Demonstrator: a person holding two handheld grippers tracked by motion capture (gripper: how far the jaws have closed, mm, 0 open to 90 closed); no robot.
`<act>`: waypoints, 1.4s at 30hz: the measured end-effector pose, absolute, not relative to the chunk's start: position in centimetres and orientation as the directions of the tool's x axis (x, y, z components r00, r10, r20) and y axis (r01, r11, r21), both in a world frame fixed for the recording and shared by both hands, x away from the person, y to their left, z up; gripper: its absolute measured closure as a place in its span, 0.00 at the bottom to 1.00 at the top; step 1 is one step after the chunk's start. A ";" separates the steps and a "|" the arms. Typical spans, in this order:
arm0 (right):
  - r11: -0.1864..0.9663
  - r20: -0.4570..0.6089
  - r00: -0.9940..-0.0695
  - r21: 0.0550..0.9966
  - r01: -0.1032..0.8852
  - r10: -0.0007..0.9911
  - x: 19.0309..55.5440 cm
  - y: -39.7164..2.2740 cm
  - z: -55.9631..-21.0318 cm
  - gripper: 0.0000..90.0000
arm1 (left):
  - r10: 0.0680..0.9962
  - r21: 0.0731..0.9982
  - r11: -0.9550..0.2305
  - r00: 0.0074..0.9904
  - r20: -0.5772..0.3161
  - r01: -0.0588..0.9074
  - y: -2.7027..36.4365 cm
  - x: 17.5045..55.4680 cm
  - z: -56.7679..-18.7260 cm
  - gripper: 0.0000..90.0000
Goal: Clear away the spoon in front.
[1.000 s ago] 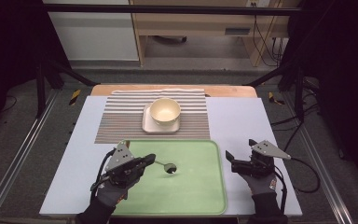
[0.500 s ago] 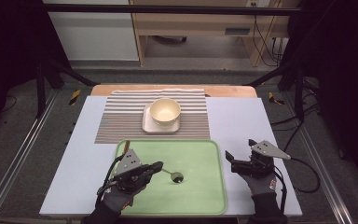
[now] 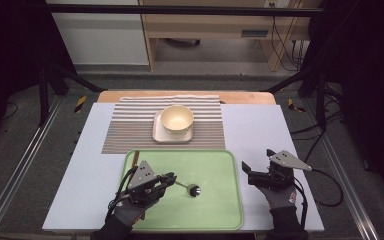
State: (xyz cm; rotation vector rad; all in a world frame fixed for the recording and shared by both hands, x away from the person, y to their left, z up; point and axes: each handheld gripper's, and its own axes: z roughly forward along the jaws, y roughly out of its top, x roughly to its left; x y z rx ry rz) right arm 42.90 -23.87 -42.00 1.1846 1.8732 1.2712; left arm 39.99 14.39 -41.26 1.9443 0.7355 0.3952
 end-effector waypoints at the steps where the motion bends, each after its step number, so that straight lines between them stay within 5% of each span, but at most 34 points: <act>1: 0.151 0.019 -0.439 0.925 0.349 0.898 42.9 -23.9 -42.0 0.04 | 0.650 0.882 -0.335 0.759 -0.038 0.330 14.4 40.1 -41.5 0.87; 22: 0.153 0.018 -0.439 0.924 0.350 0.898 42.9 -23.8 -42.0 0.04 | 0.708 0.831 -0.359 0.705 -0.054 0.425 15.6 42.3 -44.8 0.68; 42: 0.158 0.018 -0.446 0.922 0.353 0.895 43.0 -23.7 -42.1 0.04 | 0.756 0.749 -0.383 0.649 -0.082 0.541 16.1 43.6 -46.1 0.60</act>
